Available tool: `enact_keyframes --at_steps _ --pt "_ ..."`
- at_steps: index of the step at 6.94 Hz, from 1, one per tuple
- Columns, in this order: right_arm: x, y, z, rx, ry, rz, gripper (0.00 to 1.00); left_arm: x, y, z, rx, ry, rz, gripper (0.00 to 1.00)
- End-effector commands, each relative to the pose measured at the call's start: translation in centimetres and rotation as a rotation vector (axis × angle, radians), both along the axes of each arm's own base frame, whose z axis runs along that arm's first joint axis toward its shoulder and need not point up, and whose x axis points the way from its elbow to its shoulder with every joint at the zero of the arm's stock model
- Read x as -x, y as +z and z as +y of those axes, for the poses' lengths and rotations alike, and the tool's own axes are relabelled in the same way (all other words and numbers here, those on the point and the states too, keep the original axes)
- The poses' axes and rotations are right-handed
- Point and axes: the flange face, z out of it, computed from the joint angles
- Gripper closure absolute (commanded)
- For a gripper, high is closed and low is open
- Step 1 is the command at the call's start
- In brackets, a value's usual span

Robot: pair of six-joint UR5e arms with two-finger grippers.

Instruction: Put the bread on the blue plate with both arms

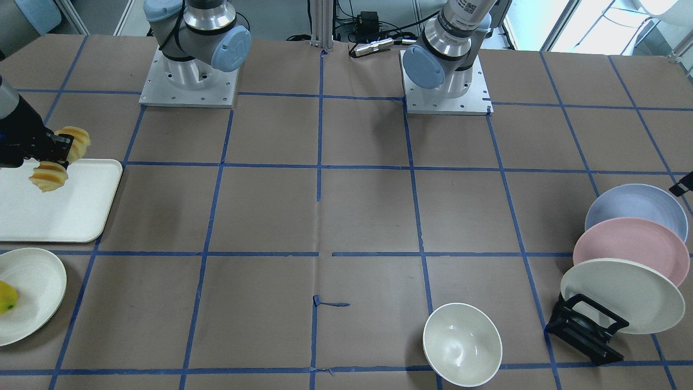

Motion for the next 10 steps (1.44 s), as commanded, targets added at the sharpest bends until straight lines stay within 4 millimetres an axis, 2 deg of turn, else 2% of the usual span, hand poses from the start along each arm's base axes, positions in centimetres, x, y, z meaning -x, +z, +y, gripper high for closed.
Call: enact_keyframes --at_steps 1,2,4,5,6,7,8,10 --pt "-5.6 5.4 -1.4 -0.035 -0.054 -0.054 1.0 -2.7 -5.3 -0.3 -0.098 0.017 -0.038 0.0" --pt "-10.5 6.7 -2.0 -0.028 -0.055 -0.042 1.0 -2.9 -6.0 -0.4 -0.106 0.033 -0.032 0.07" --pt "-21.0 8.8 -2.1 0.011 -0.158 -0.044 1.0 -3.0 -7.0 -0.6 -0.113 0.037 -0.021 0.55" --pt "-25.5 9.5 -2.6 0.021 -0.207 -0.043 1.0 -3.1 -6.9 -0.5 -0.115 0.038 -0.022 0.84" --pt "-29.7 10.3 -3.5 0.036 -0.228 -0.044 1.0 -3.2 -6.8 -0.4 -0.114 0.04 -0.02 1.0" --pt "-32.7 11.3 -4.8 0.024 -0.213 -0.037 1.0 -3.2 -6.7 -0.4 -0.113 0.037 -0.021 1.0" --pt "-33.3 12.6 -6.4 -0.011 -0.208 -0.027 1.0 -3.4 -6.1 -0.4 -0.11 0.034 -0.024 1.0" --pt "-33.3 12.5 -7.1 -0.05 -0.194 -0.015 1.0 -3.2 -3.8 0.0 -0.101 0.029 -0.037 1.0"
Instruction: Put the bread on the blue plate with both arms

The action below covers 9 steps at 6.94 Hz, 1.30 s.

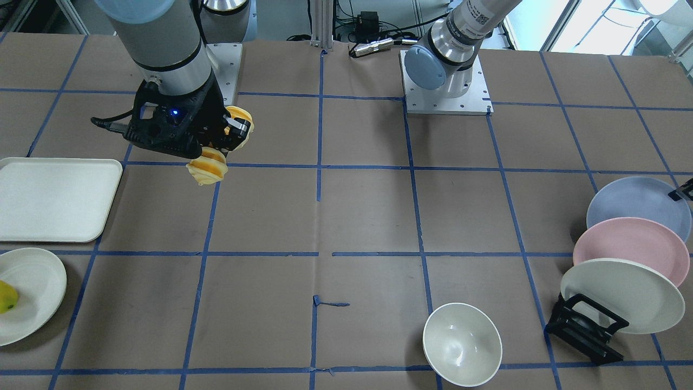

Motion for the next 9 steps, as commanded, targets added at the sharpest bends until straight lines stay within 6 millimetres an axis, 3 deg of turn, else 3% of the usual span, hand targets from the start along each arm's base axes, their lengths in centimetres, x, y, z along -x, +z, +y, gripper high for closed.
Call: enact_keyframes --at_steps 1,3,5,6,7,9 --pt "0.4 -0.1 -0.6 -0.025 0.017 0.014 1.0 0.2 3.7 0.9 -0.02 -0.003 -0.005 1.0" --pt "0.5 -0.1 -0.7 -0.021 0.037 0.014 1.0 1.2 8.3 3.5 -0.188 -0.005 -0.008 1.0" --pt "1.1 0.0 -0.8 -0.02 0.063 0.01 1.0 4.1 12.0 6.1 -0.252 -0.004 0.036 1.0" --pt "1.7 0.0 -1.0 -0.021 0.067 0.005 1.0 7.1 12.9 8.1 -0.318 0.005 0.139 1.0" --pt "1.6 -0.1 -1.0 -0.024 0.068 -0.001 1.0 10.3 13.3 8.8 -0.335 0.064 0.234 1.0" --pt "1.5 -0.3 -1.1 -0.028 0.084 -0.01 1.0 16.4 13.3 7.2 -0.233 0.061 0.371 1.0"
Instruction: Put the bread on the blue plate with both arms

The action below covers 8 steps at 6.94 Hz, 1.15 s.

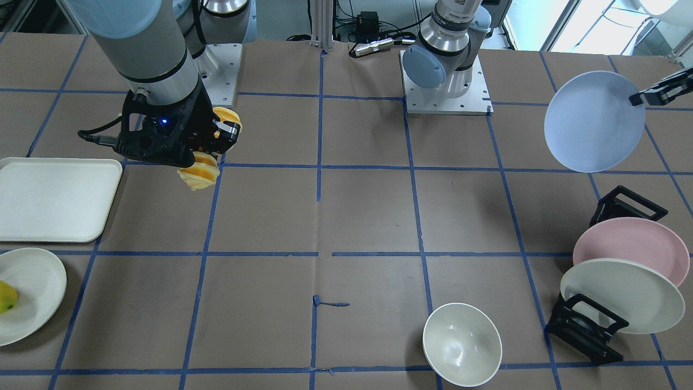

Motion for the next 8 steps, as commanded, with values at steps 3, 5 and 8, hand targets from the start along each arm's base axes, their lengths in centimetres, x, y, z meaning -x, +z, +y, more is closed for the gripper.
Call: enact_keyframes --at_steps 3,5,8 --pt "-0.8 -1.4 0.4 -0.019 0.083 -0.014 1.0 18.9 2.0 -6.3 0.28 -0.151 0.134 1.0" --pt "-0.9 -1.7 0.6 -0.022 0.093 -0.021 1.0 26.0 0.0 -8.0 0.363 -0.153 0.051 1.0" --pt "-3.9 -3.2 -0.7 0.038 0.151 -0.027 1.0 42.3 -4.6 -9.8 0.558 -0.149 0.008 1.0"
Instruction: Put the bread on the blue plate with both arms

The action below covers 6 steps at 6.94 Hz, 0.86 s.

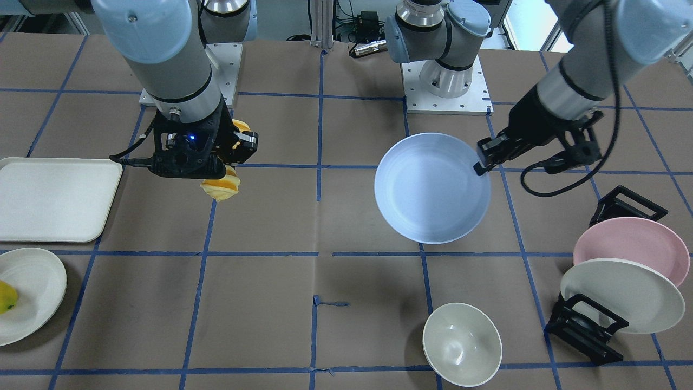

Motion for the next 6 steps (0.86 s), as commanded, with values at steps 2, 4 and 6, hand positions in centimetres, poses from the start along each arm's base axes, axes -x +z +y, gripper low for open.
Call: enact_keyframes --at_steps 2,4,6 --pt "-1.4 -1.2 -0.7 0.018 0.023 -0.003 1.0 13.5 -9.9 -0.4 0.113 0.01 0.019 1.0" --pt "-3.1 -3.2 -1.6 0.025 0.045 -0.006 1.0 15.7 -15.0 -1.5 0.142 -0.081 0.025 1.0" --pt "-4.3 -6.1 -3.2 0.03 0.061 -0.009 1.0 15.9 -19.8 -1.9 0.086 -0.177 0.012 1.0"
